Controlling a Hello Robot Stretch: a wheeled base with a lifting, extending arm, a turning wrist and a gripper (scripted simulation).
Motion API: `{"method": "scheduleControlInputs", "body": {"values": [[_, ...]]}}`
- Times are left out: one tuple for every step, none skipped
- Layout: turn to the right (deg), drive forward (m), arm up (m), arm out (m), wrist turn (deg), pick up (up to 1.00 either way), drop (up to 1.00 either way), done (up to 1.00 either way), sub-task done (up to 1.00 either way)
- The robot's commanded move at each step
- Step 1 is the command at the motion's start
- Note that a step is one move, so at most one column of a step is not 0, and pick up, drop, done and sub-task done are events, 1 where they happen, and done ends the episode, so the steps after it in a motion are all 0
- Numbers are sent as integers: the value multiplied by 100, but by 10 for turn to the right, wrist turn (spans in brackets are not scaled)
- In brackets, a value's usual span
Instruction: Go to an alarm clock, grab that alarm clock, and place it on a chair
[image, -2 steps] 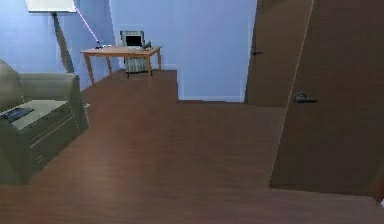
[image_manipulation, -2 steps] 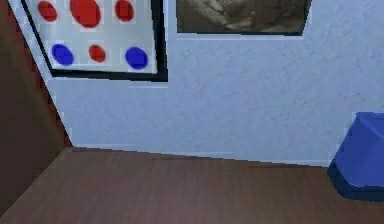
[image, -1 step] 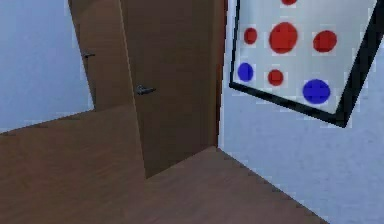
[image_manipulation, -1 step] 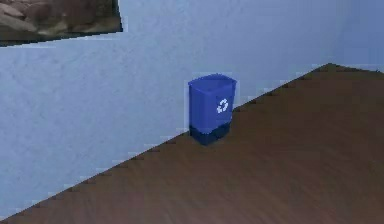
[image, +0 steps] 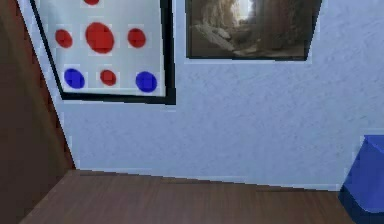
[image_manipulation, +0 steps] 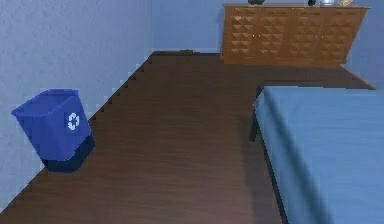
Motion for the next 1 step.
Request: {"method": "scheduleControlInputs", "body": {"values": [[60, 0, 0, 0, 0, 0, 0, 0, 0]]}}
